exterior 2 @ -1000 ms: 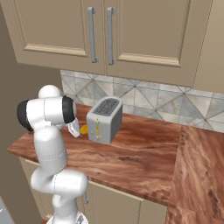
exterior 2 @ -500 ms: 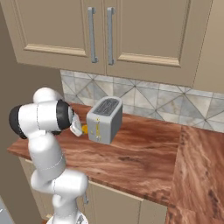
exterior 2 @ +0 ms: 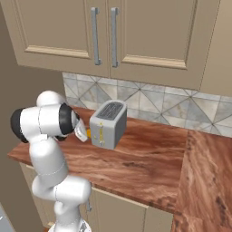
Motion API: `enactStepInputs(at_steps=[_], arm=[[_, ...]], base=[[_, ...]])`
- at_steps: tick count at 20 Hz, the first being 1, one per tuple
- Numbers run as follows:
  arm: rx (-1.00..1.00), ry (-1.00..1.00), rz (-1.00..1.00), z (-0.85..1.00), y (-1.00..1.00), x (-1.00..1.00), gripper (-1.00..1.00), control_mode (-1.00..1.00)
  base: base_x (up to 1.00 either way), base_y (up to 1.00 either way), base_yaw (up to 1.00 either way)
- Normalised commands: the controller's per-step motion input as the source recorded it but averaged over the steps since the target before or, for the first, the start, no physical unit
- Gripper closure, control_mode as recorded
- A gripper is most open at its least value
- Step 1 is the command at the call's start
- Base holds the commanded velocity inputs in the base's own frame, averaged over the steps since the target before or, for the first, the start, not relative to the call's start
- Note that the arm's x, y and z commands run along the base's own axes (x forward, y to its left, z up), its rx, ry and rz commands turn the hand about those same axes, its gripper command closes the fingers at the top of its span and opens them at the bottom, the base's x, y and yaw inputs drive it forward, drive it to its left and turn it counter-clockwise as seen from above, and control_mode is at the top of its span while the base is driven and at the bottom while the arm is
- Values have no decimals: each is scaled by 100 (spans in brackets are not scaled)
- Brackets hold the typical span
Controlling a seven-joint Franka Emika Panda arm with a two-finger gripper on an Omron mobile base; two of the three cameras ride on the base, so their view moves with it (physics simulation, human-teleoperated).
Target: Place the beer on the top shelf of the fridge to keep it out of children's reach, and place the eggplant and mango on lower shelves for easy access.
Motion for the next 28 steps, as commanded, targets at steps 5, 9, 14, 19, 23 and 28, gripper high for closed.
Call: enactStepInputs(at_steps=[5, 9, 14, 19, 23, 28], arm=[[0, 0, 6, -64, 0, 18, -100, -100], [-1, 0, 6, -67, 1, 11, 100, -100], [0, -9, 5, -44, -1, 0, 100, -100], [0, -25, 5, -14, -4, -12, 100, -100], [1, -36, 13, 6, 0, -60, 100, -100], [0, -23, 9, 47, 0, -68, 100, -100]], base=[[0, 0, 0], [0, 0, 0], [0, 0, 0], [0, 0, 0], [0, 0, 0], [0, 0, 0]])
